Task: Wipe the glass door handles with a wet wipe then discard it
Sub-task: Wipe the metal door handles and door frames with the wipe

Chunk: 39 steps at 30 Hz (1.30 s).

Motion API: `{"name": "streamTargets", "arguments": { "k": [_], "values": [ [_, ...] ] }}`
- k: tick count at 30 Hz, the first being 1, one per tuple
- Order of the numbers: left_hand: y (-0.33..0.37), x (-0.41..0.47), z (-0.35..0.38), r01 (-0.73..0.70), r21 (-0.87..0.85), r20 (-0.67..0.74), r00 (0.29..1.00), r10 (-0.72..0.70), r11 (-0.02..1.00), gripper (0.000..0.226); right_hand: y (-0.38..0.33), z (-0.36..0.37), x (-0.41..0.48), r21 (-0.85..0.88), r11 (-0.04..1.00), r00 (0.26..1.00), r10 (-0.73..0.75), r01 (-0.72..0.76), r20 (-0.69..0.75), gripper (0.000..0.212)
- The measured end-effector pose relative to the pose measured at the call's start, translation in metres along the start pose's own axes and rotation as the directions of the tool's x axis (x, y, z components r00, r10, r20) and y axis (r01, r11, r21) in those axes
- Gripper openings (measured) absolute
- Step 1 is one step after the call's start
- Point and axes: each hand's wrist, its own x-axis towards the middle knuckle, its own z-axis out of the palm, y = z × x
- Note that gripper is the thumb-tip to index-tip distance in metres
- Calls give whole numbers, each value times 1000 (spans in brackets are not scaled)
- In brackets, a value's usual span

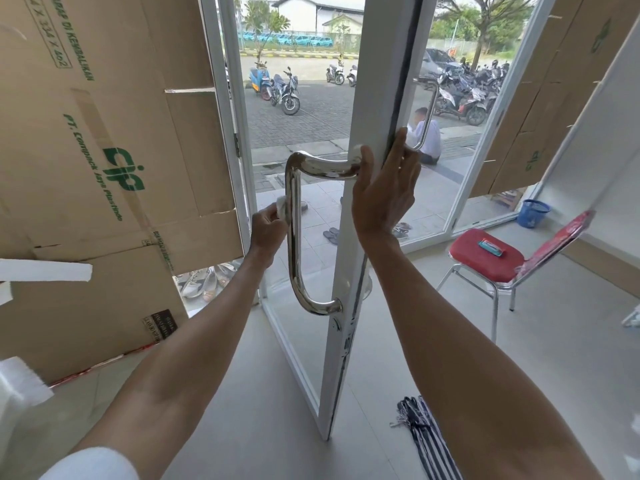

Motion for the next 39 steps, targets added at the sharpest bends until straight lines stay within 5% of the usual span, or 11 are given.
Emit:
{"name": "streamTargets", "arguments": {
  "k": [5,13,17,20,25,30,35,39],
  "values": [
    [-28,-1,-1,126,91,14,992,-128,988,38,1,-1,1,-11,1000,1000,-12,12,-1,56],
    [16,9,2,-19,-63,-26,1000,17,998,25,0,-3,0,-14,1000,1000,-14,14,3,55],
    [13,3,0,69,-104,27,997,-66,992,45,-2,-4,1,-11,1000,1000,-20,20,3,55],
    [26,0,1,3,-194,19,1000,1,981,53,-1,-4,1,-15,1000,1000,-23,23,8,55],
    [36,13,-7,-91,-282,22,995,102,955,44,-3,-5,-1,-8,1000,1000,-12,13,5,55],
    [26,8,-10,40,-303,30,999,-33,952,35,-3,-6,0,-4,1000,1000,-20,20,12,55],
    [47,20,-8,-135,-291,24,989,148,947,56,-3,-5,-1,-6,1000,1000,-15,15,8,55],
    [60,32,-9,-283,-76,3,959,284,956,54,-2,-3,0,-11,1000,1000,-2,2,22,55]
  ]
}}
